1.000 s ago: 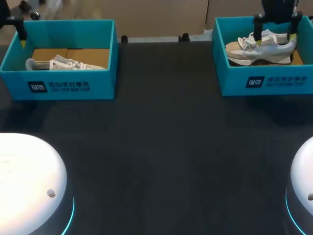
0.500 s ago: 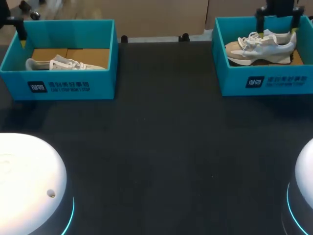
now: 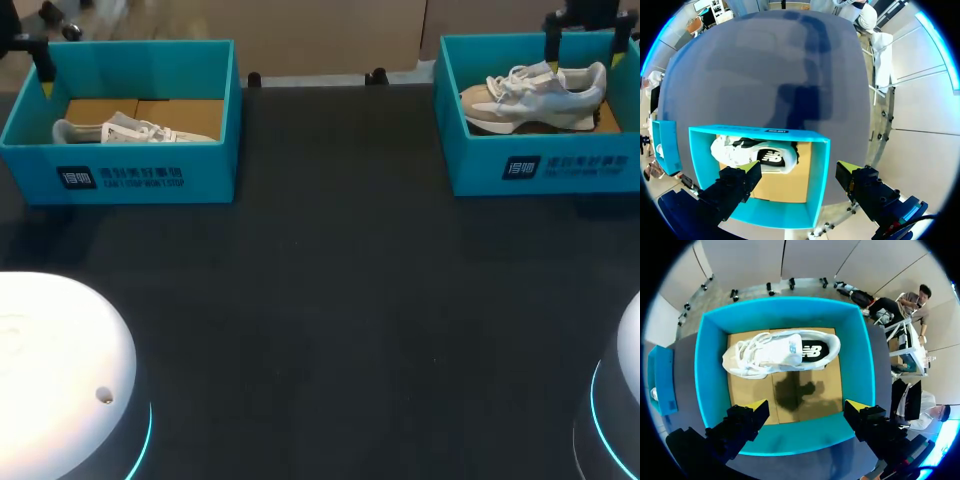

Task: Take the shoe out of the shoebox, open the shoe tongue, remove and reinsert the insole, then place the shoe into the shoebox

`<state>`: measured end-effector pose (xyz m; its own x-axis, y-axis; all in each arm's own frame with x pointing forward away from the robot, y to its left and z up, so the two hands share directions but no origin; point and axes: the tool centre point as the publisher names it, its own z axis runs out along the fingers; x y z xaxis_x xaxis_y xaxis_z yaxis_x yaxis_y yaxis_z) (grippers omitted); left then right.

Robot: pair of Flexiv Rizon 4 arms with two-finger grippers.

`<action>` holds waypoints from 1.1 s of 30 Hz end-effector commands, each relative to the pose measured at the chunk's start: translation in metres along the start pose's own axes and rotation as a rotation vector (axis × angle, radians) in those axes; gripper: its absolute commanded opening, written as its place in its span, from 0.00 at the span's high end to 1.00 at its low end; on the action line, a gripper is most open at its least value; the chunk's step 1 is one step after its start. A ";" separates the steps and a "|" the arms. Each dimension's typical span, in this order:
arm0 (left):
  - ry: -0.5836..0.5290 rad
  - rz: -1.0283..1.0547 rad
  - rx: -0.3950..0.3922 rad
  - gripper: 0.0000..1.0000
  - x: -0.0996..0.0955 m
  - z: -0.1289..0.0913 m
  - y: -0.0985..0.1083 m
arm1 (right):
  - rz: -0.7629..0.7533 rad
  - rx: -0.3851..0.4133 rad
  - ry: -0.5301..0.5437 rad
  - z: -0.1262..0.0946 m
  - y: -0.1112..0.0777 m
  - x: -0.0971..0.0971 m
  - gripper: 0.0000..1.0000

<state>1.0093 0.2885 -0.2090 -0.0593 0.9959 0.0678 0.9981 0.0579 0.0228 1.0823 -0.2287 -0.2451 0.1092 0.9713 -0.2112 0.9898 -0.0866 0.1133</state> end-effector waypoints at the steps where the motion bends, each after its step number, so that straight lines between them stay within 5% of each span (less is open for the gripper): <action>1: 0.002 0.001 -0.003 0.00 0.000 0.000 -0.002 | 0.000 0.004 -0.002 -0.001 0.001 0.000 0.00; 14: 0.002 0.001 -0.003 0.00 0.000 0.000 -0.002 | 0.019 -0.003 -0.051 0.043 0.049 -0.019 0.00; 33: 0.002 0.001 -0.003 0.00 0.000 0.000 -0.002 | -0.023 0.033 -0.055 0.094 0.076 -0.045 0.00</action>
<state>1.0093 0.2885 -0.2089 -0.0593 0.9959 0.0678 0.9981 0.0579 0.0228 1.1504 -0.2947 -0.3104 0.1009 0.9557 -0.2766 0.9920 -0.0756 0.1007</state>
